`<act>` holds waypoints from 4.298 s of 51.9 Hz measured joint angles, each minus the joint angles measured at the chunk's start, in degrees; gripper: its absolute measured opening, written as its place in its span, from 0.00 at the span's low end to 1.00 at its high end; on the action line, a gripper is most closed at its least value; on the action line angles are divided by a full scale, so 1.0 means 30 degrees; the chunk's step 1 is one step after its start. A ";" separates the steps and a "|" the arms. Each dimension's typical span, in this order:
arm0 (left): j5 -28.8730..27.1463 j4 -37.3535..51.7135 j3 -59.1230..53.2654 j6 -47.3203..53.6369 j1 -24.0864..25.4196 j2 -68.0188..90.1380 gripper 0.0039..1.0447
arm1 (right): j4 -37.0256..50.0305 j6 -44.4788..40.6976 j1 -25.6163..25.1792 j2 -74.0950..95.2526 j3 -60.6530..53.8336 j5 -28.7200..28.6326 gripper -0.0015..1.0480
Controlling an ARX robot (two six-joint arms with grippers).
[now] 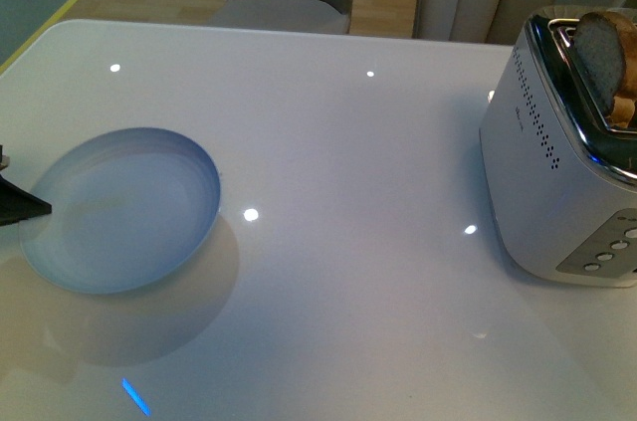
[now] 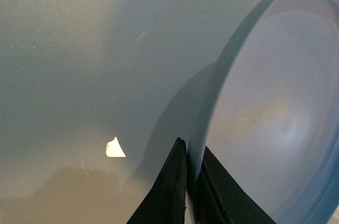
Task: Left arm holds plate, right arm toasts bread
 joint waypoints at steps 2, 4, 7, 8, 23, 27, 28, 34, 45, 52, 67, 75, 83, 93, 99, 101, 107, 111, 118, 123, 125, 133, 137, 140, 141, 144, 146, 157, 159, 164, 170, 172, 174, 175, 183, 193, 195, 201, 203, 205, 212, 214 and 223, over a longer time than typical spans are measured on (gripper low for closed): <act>0.0029 0.0044 0.0146 -0.0007 -0.0080 0.0277 0.03 | 0.0000 0.0007 0.0000 0.0000 0.0000 0.0000 0.92; 0.0073 0.0131 0.0350 -0.0015 -0.0153 0.0619 0.03 | 0.0000 0.0007 0.0000 0.0000 0.0000 0.0000 0.92; 0.0073 0.0262 0.0612 -0.0058 -0.0240 0.1027 0.03 | 0.0000 0.0007 0.0000 0.0000 0.0000 0.0000 0.92; 0.0073 0.0313 0.0670 -0.0066 -0.0255 0.1115 0.03 | 0.0000 0.0007 0.0000 0.0000 0.0000 0.0000 0.92; 0.0095 0.0532 0.1719 -0.0175 -0.0444 0.2142 0.03 | -0.0007 0.0007 0.0000 0.0000 0.0000 0.0000 0.92; -0.0022 0.0517 0.1945 -0.0189 -0.0495 0.2521 0.03 | -0.0007 0.0007 0.0000 0.0000 0.0000 0.0000 0.92; -0.0015 0.0517 0.1960 -0.0204 -0.0503 0.2565 0.03 | -0.0007 0.0007 0.0000 0.0000 0.0000 0.0000 0.92; 0.0015 0.0517 0.2106 -0.0364 -0.0539 0.2776 0.03 | -0.0007 0.0007 0.0000 0.0000 0.0000 0.0000 0.92; 0.0284 0.0357 0.2288 -0.0430 -0.0685 0.2776 0.29 | -0.0007 0.0000 0.0000 0.0000 0.0000 0.0000 0.92; 0.0481 0.0546 0.1792 -0.0321 -0.0750 0.2419 0.58 | -0.0007 0.0007 0.0000 0.0000 0.0000 0.0000 0.92; -0.0350 0.1785 -0.1428 0.1239 -0.0357 -0.0517 0.94 | -0.0007 0.0007 0.0000 0.0000 0.0000 0.0000 0.92; -0.0911 0.2288 -0.3337 0.1836 -0.0168 -0.3585 0.93 | -0.0007 0.0007 0.0000 0.0000 0.0000 0.0000 0.92; -0.1523 0.2951 -0.5260 0.2331 -0.0525 -0.7788 0.93 | -0.0007 0.0007 0.0000 0.0000 0.0000 0.0000 0.92; -0.1938 0.2965 -0.6608 0.2288 -0.1566 -1.2808 0.93 | -0.0007 0.0007 0.0000 0.0000 0.0000 0.0000 0.92; -0.2280 0.2565 -0.7278 0.2018 -0.2470 -1.6028 0.93 | -0.0007 0.0007 0.0000 0.0000 0.0000 0.0000 0.92; -0.2339 0.2492 -0.7606 0.1741 -0.2849 -1.7282 0.93 | -0.0007 0.0007 0.0000 0.0000 0.0000 0.0000 0.92; -0.2827 0.2149 -0.8837 0.0321 -0.4029 -2.0939 0.93 | -0.0007 0.0007 0.0000 0.0000 0.0000 0.0000 0.92; -0.3519 0.2251 -0.9894 -0.0940 -0.4692 -2.3248 0.93 | -0.0007 0.0007 0.0000 0.0000 0.0000 0.0000 0.92; -0.9471 0.8240 -1.3478 -0.2324 -0.6215 -2.6738 0.79 | -0.0007 0.0007 0.0000 0.0000 0.0000 0.0000 0.92; -1.1555 1.1985 -1.5482 -0.2426 -0.6528 -2.7598 0.64 | -0.0007 0.0007 0.0000 0.0000 0.0000 0.0000 0.92; -1.1817 1.2531 -1.6320 -0.2463 -0.6543 -2.8101 0.54 | -0.0007 0.0007 0.0000 0.0000 0.0000 0.0000 0.92; -1.1810 1.2648 -1.7996 -0.2506 -0.6594 -2.9500 0.26 | -0.0007 0.0007 0.0000 0.0000 0.0000 0.0000 0.92; -1.1810 1.2619 -1.8600 -0.2514 -0.6594 -3.0221 0.12 | -0.0007 0.0007 0.0000 0.0000 0.0000 0.0000 0.92; -1.1803 1.2509 -1.8928 -0.2514 -0.6594 -3.0694 0.04 | -0.0007 0.0007 0.0000 0.0000 0.0000 0.0000 0.92; -1.1810 1.2473 -1.9059 -0.2601 -0.6594 -3.0884 0.02 | -0.0007 0.0007 0.0000 0.0000 0.0000 0.0000 0.92; -1.1810 1.2276 -1.9416 -0.2579 -0.6594 -3.1430 0.02 | -0.0007 0.0007 0.0000 0.0000 0.0000 0.0000 0.92; -1.1810 1.2167 -1.9584 -0.2579 -0.6594 -3.1693 0.02 | -0.0007 0.0007 0.0000 0.0000 0.0000 0.0000 0.92; -1.1810 1.0826 -2.0684 -0.2579 -0.6594 -3.4119 0.02 | -0.0007 0.0007 0.0000 0.0000 0.0000 0.0000 0.92; -1.1810 1.0542 -2.0815 -0.2579 -0.6594 -3.4534 0.02 | -0.0007 0.0007 0.0000 0.0000 0.0000 0.0000 0.92; -1.1810 0.9872 -2.1070 -0.2579 -0.6594 -3.5467 0.02 | -0.0007 0.0007 0.0000 0.0000 0.0000 0.0000 0.92; -1.1810 0.9253 -2.1267 -0.2579 -0.6594 -3.6334 0.02 | -0.0007 0.0007 0.0000 0.0000 0.0000 0.0000 0.92; -1.1810 0.9661 -2.1573 -0.2579 -0.6594 -3.6494 0.02 | -0.0007 0.0007 0.0000 0.0000 0.0000 0.0000 0.92; -1.1810 0.9661 -2.1799 -0.2572 -0.6594 -3.6654 0.02 | -0.0007 0.0007 0.0000 0.0000 0.0000 0.0000 0.92; -1.1774 0.9508 -2.1806 -0.2579 -0.6594 -3.6778 0.02 | -0.0007 0.0007 0.0000 0.0000 0.0000 0.0000 0.92; -1.1810 0.8459 -2.1813 -0.2579 -0.6594 -3.7966 0.02 | -0.0007 0.0007 0.0000 0.0000 0.0000 0.0000 0.92; -1.1810 0.6929 -2.1813 -0.2579 -0.6594 -3.9481 0.02 | -0.0007 0.0000 0.0000 0.0000 0.0000 0.0000 0.92; -1.1810 0.6637 -2.1813 -0.2579 -0.6594 -3.9794 0.02 | -0.0007 0.0007 0.0000 0.0000 0.0000 0.0000 0.92; -1.1810 0.5996 -2.1813 -0.2579 -0.6594 -4.0413 0.02 | -0.0007 0.0007 0.0000 0.0000 0.0000 0.0000 0.92; -1.1810 0.5763 -2.1813 -0.2579 -0.6594 -4.0661 0.02 | -0.0007 0.0007 0.0007 0.0000 0.0000 0.0000 0.92; -1.1810 0.5639 -2.1813 -0.2579 -0.6594 -4.0792 0.02 | -0.0007 0.0007 0.0000 0.0000 0.0000 0.0000 0.92; -1.1781 0.3410 -2.1806 -0.2579 -0.6594 -4.2468 0.02 | -0.0007 0.0000 0.0000 0.0000 0.0000 0.0000 0.92; -1.1810 0.2317 -2.1806 -0.2579 -0.6594 -4.3488 0.02 | -0.0007 0.0000 0.0000 0.0000 0.0000 0.0000 0.92; -1.1810 0.1945 -2.1806 -0.2579 -0.6594 -4.4370 0.02 | -0.0007 0.0007 0.0000 0.0000 0.0000 0.0000 0.92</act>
